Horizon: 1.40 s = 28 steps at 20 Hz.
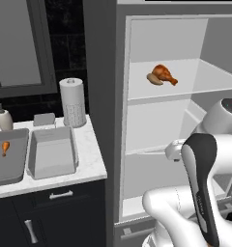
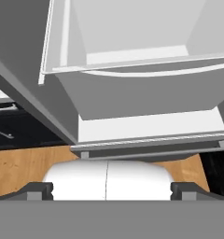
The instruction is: Place one sweet potato and one chicken drumstick in each tupperware on the nearby counter, to pack two identical lunches.
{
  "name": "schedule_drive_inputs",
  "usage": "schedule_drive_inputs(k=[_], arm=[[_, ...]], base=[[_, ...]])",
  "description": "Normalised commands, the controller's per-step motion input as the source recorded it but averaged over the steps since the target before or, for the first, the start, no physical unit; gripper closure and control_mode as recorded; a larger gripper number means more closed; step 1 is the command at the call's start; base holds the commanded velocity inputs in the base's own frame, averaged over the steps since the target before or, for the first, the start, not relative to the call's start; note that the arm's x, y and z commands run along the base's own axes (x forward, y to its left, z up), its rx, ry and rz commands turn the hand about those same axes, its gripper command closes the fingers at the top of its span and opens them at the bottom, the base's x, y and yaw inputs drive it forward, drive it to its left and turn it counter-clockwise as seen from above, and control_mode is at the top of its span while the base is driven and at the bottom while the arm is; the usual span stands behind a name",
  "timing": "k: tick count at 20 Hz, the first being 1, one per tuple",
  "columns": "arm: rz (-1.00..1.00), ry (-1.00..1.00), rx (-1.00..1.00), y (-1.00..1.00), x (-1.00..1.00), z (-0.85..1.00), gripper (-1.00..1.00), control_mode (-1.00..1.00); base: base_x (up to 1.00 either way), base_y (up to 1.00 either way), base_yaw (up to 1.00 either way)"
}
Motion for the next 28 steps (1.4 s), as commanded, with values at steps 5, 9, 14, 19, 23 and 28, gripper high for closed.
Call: schedule_drive_inputs(k=[5,9,14,19,23,28], arm=[[0.0,0.0,0.0,0.0,0.0,0.0,-1.0,1.0],[0.0,0.0,0.0,0.0,0.0,0.0,-1.0,1.0],[0.0,0.0,0.0,0.0,0.0,0.0,-1.0,1.0],[0.0,0.0,0.0,0.0,0.0,0.0,-1.0,1.0],[0.04,-0.19,-0.01,0.0,0.01,0.13,-1.0,-1.0],[0.1,-0.47,-0.06,0.0,0.03,0.61,-1.0,-1.0]], base=[[0.0,-0.58,-0.12],[0.03,-0.36,-0.09],[0.0,0.0,0.0],[0.0,0.0,0.0],[0.0,0.0,0.04],[0.0,0.0,0.0]])
